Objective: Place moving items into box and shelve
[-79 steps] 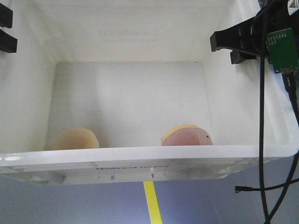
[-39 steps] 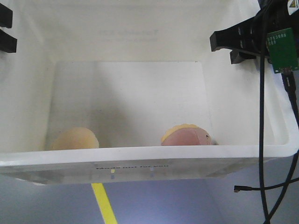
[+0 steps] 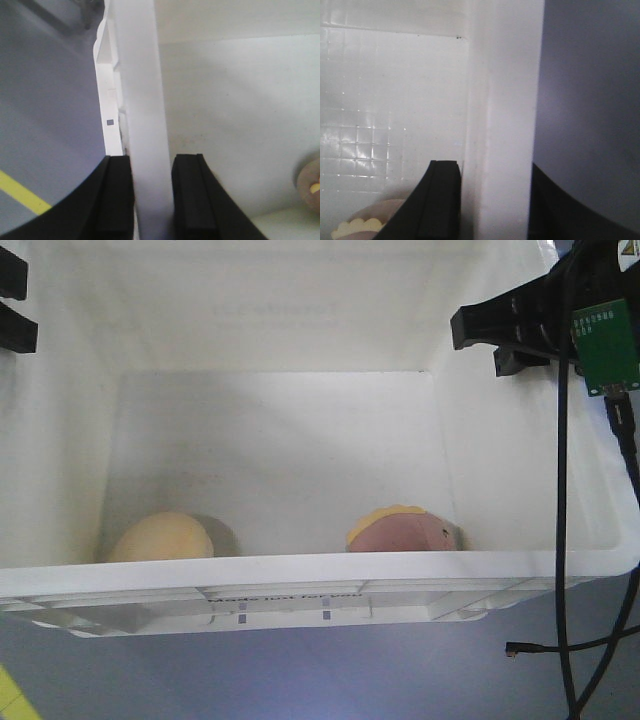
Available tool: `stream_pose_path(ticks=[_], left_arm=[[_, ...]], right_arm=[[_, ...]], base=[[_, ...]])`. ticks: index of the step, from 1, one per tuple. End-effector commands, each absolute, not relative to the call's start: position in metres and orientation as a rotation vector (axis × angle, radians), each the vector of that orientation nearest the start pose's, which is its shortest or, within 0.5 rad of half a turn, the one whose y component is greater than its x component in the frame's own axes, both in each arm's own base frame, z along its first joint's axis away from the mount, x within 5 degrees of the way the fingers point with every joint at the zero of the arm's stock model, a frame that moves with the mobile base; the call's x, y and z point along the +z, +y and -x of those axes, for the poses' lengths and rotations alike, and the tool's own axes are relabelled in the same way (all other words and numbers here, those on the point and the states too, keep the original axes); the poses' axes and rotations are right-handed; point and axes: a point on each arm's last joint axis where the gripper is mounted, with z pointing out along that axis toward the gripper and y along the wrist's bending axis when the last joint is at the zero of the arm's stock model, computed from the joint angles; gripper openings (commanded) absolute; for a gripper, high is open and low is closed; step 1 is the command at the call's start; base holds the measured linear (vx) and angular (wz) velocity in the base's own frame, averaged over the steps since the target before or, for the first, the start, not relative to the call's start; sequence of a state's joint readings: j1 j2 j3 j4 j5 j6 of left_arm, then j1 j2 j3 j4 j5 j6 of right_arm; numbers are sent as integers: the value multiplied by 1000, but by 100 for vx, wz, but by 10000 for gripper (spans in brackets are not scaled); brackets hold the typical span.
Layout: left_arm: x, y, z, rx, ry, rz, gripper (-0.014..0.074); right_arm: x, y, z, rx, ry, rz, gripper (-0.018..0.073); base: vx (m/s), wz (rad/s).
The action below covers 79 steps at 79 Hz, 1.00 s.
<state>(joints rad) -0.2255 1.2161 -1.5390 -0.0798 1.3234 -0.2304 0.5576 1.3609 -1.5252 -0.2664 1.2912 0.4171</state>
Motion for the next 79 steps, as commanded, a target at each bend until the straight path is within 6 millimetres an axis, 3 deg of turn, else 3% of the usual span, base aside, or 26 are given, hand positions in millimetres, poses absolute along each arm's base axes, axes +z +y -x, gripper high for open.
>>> stream_pose_path(ticks=[1,48,79], left_arm=[[473,-56,-196,-364,2360,-18,-6],[473,-56,-197,-356,2359,-18,-6],[473,-56,-197,-355,2359,-17,-6]], right_arm=[[443,108,-231,-8,2379,181,-6],[443,108,-231,-8,2380,182,-6],[443,109,-230,-4,2381,182,-6]], base=[[32,-79],[29,-78],[30,-53]])
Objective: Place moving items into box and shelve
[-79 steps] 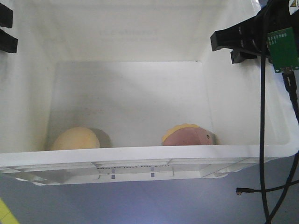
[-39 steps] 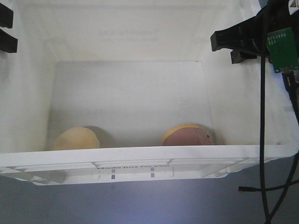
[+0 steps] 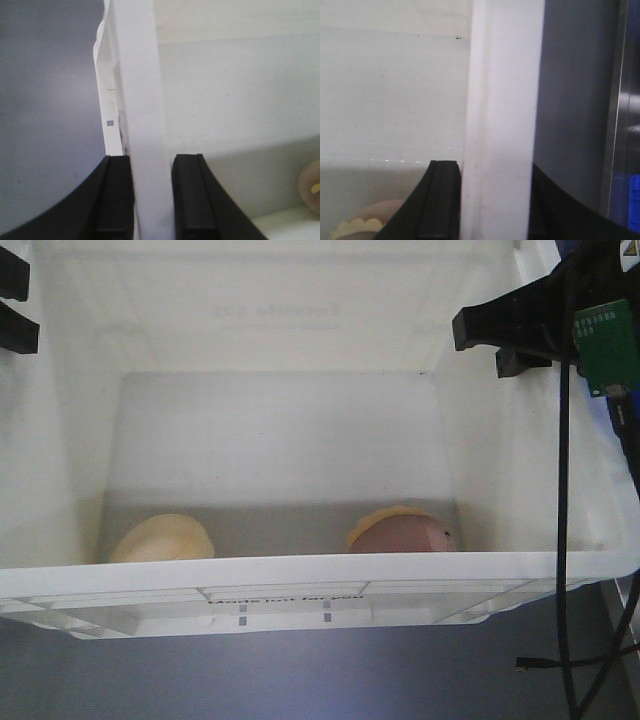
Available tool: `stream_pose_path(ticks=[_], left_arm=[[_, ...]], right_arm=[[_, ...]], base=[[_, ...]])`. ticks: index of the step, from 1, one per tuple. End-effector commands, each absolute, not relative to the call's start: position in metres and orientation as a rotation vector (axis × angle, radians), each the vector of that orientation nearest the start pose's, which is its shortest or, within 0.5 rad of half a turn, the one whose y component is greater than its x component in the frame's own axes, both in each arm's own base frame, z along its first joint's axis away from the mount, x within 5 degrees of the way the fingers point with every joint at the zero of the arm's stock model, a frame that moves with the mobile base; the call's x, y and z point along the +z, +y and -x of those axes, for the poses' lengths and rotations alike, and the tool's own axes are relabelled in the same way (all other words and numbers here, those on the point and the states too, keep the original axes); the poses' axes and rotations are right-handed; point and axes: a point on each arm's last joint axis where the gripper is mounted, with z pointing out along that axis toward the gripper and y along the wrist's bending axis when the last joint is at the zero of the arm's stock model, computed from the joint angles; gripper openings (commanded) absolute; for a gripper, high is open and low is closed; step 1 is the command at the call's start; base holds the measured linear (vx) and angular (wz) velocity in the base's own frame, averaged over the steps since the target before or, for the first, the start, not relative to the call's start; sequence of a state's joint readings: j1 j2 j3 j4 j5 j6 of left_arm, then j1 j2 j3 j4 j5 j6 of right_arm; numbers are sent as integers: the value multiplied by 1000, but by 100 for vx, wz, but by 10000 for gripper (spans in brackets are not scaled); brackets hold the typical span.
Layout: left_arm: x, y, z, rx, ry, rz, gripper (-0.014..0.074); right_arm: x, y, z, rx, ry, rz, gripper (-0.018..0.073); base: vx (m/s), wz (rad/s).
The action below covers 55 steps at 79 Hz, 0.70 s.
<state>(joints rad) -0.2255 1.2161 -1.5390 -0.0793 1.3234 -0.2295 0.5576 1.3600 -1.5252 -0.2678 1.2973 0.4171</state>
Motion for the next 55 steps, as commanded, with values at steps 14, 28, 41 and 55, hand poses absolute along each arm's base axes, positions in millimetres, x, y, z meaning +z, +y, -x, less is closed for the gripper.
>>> stream_pose_path(ticks=[14,28,41,55], left_arm=[[473,-56,-197,-355,2359,-17,-6],[473,-56,-197,-355,2360,-17,-6],[473,-56,-197,-354,2360,-17,-6],[473,-56,-197,-355,2360,-17,-6]], right_arm=[[442,109,-230,-5,2384,182,-6],[442,109,-230,-3,2385,182,-6],[442,109,-230,-3,2385,182,-6],[442,109,-230,-1,2386,182,-6]], base=[[34,-31],[39,-20],[42,-15],[45,-8]])
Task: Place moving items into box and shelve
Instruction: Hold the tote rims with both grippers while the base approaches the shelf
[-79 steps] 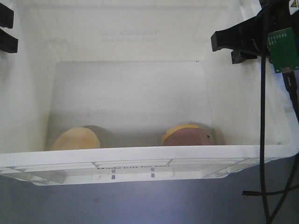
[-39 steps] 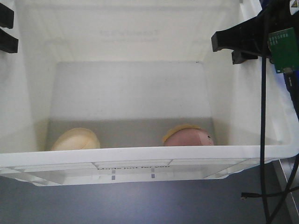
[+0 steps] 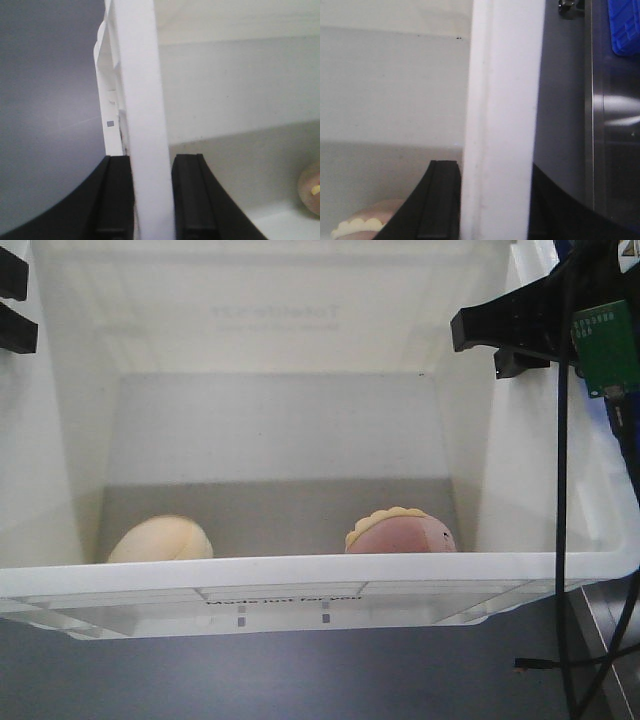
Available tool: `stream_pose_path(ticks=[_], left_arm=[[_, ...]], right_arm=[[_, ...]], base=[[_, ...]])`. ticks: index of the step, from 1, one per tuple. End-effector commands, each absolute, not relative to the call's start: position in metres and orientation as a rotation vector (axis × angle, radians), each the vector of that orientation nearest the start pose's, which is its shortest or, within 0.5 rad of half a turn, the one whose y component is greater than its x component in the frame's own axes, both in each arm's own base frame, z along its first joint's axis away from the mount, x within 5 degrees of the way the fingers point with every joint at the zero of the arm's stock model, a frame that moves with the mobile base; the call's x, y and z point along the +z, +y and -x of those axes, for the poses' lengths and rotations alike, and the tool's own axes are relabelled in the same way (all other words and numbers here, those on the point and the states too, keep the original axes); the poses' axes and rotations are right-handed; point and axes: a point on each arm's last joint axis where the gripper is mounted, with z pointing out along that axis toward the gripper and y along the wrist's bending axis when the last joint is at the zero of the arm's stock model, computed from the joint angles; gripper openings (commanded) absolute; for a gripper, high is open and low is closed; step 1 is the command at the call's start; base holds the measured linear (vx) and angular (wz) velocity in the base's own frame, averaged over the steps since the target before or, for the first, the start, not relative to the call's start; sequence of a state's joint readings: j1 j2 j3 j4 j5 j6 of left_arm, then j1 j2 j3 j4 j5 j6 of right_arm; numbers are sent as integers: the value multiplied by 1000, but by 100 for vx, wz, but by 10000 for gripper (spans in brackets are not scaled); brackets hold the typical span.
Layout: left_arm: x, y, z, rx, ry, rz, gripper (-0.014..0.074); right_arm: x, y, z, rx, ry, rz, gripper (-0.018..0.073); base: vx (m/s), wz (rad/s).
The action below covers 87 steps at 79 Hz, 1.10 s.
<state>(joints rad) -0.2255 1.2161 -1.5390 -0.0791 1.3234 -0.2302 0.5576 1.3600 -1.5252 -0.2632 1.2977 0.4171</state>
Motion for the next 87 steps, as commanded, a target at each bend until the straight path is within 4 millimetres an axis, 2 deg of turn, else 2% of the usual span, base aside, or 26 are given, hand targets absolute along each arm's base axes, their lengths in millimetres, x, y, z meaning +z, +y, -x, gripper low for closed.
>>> stream_pose_path(ticks=[1,87], left_arm=[[473,-56,-197,-355,2360,-17,-6],[473,-56,-197,-355,2359,-17,-6]], right_arm=[[442,109,-230,-1,2386,182,-6],[442,109,-230,-2,2385,182,-6]], base=[[46,-3],[49,-1]])
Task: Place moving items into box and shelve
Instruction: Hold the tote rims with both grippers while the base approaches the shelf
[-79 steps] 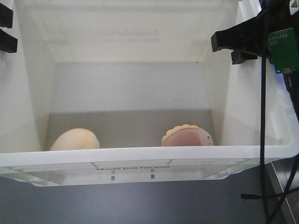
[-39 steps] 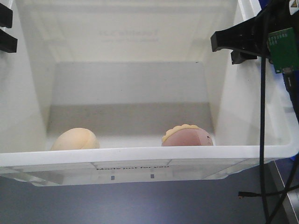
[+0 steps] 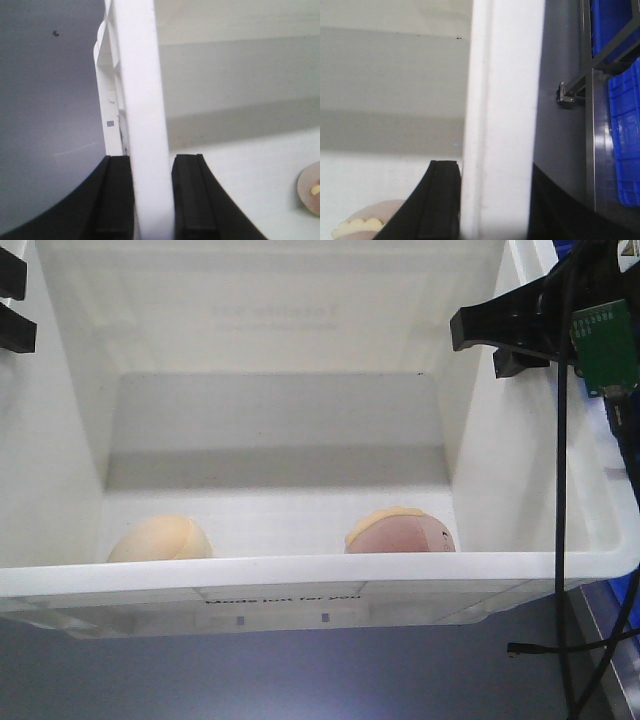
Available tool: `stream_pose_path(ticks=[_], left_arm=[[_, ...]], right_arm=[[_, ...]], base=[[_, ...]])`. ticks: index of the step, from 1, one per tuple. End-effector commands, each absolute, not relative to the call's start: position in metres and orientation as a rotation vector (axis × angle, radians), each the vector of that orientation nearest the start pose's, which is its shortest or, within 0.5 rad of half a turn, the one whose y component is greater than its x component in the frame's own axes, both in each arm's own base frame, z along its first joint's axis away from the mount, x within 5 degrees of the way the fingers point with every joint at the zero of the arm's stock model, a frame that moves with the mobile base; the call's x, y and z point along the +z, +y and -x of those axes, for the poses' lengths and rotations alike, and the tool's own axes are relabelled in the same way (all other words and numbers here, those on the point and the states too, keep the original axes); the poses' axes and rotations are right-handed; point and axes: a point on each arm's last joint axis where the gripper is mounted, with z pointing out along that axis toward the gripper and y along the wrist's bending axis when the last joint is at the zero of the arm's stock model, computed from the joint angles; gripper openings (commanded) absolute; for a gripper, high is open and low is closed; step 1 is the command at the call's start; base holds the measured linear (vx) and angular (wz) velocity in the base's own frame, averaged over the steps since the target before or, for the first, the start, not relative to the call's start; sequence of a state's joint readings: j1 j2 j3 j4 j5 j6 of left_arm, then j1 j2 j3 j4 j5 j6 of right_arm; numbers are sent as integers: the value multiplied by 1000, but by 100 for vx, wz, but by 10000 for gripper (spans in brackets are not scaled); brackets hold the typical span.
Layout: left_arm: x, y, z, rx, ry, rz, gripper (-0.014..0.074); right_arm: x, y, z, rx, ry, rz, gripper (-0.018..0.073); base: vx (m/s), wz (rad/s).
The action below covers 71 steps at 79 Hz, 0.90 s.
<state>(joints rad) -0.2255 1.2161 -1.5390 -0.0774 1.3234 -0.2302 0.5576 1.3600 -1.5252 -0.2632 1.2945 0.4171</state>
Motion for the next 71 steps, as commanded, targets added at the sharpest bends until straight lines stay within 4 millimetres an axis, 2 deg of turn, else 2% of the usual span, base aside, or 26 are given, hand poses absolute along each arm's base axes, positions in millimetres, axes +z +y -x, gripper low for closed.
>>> stream_pose_path(ticks=[1,71], left_arm=[[473,-56,-197,-355,2359,-17,-6],[473,-56,-197,-355,2359,-17,-6]], right_arm=[[442,109,-230,-2,2385,182,-6],[442,109,-230,-2,2386,182,-6]], base=[[50,-12],[48,-5]])
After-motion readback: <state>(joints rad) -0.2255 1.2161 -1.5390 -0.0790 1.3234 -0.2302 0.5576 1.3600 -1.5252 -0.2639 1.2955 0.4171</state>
